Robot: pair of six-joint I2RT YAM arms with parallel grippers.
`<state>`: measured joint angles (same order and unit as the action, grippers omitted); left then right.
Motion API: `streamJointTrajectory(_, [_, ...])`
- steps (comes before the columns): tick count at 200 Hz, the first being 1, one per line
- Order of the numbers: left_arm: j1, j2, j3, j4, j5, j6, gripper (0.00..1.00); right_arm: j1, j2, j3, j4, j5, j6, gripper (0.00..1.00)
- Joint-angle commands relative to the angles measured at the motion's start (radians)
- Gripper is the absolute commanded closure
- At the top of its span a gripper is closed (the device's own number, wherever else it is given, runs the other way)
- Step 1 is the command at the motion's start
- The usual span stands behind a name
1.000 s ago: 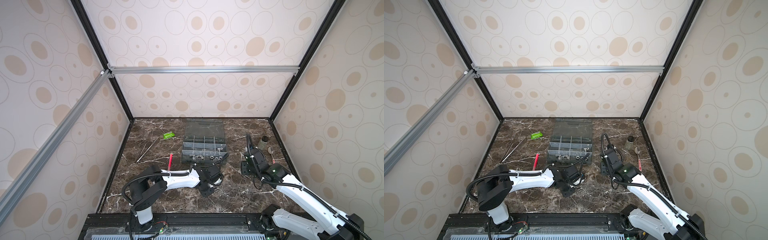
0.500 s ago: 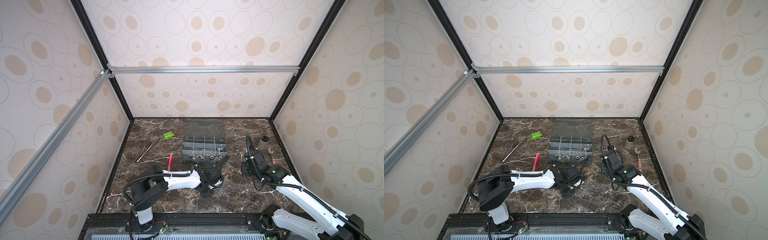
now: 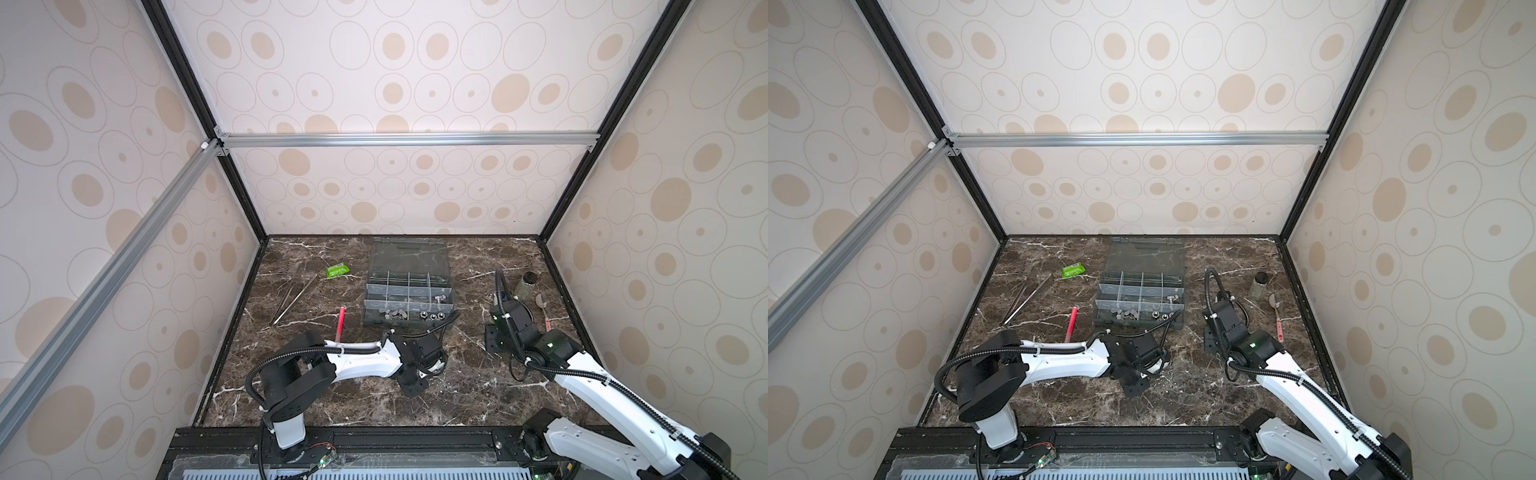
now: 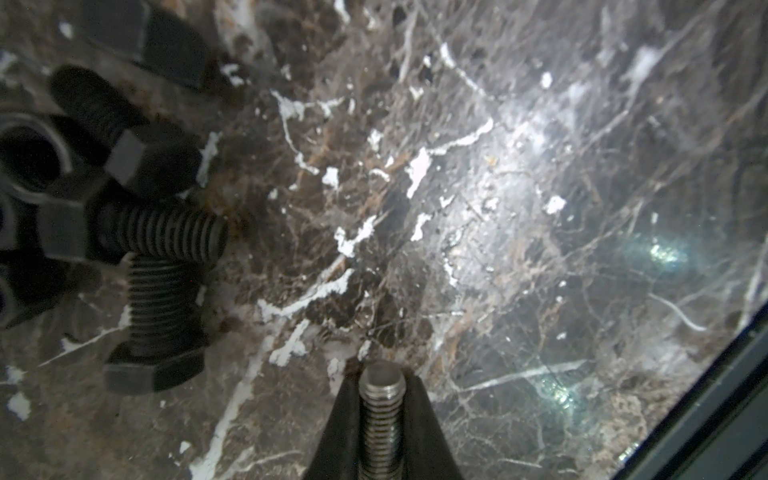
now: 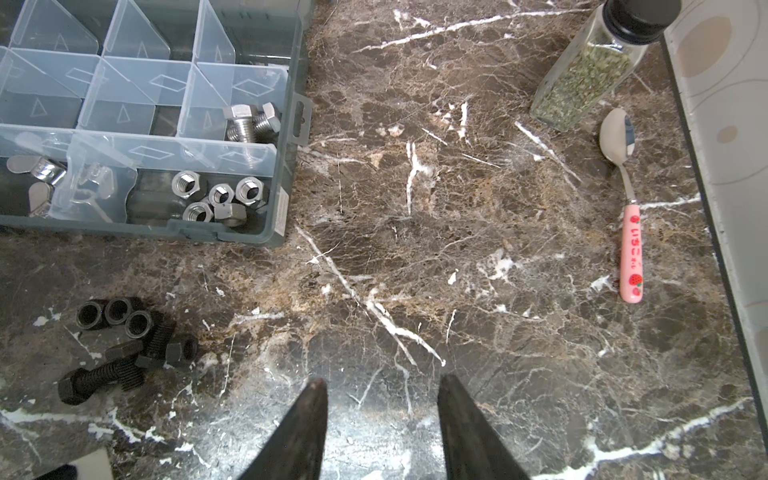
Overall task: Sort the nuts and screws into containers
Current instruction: 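Close the left gripper on the silver bolt and lift it, then carry the silver bolt with the left gripper into the bolt compartment and release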
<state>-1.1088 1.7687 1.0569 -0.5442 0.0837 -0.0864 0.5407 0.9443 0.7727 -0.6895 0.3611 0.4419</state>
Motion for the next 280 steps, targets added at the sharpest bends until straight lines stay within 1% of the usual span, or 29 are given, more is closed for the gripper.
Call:
streamJointTrajectory(1, [-0.010,0.000,0.054,-0.007,-0.039,0.039,0.91,-0.011,-0.020,-0.004,-0.031,0.021,0.012,0.53])
streamJointTrajectory(35, [-0.001,0.005,0.105,-0.012,-0.055,0.072,0.91,-0.013,-0.037,-0.002,-0.046,0.027,0.017,0.53])
streamJointTrajectory(74, [0.060,0.022,0.206,-0.006,-0.093,0.128,0.92,-0.013,-0.068,0.001,-0.066,0.041,0.029,0.53])
streamJointTrajectory(96, [0.113,0.071,0.323,0.002,-0.107,0.171,0.92,-0.013,-0.083,0.002,-0.074,0.051,0.035,0.53])
streamJointTrajectory(145, [0.209,0.269,0.694,-0.027,-0.153,0.269,0.92,-0.012,-0.106,0.010,-0.107,0.056,0.050,0.53])
streamJointTrajectory(186, [0.254,0.402,0.873,-0.019,-0.190,0.319,0.92,-0.013,-0.125,0.017,-0.130,0.067,0.052,0.53])
streamJointTrajectory(219, [0.269,0.459,0.935,0.004,-0.177,0.323,0.93,-0.013,-0.125,0.019,-0.140,0.073,0.055,0.53])
streamJointTrajectory(280, [0.273,0.495,0.926,0.051,-0.171,0.338,0.91,-0.013,-0.122,0.013,-0.139,0.076,0.055,0.53])
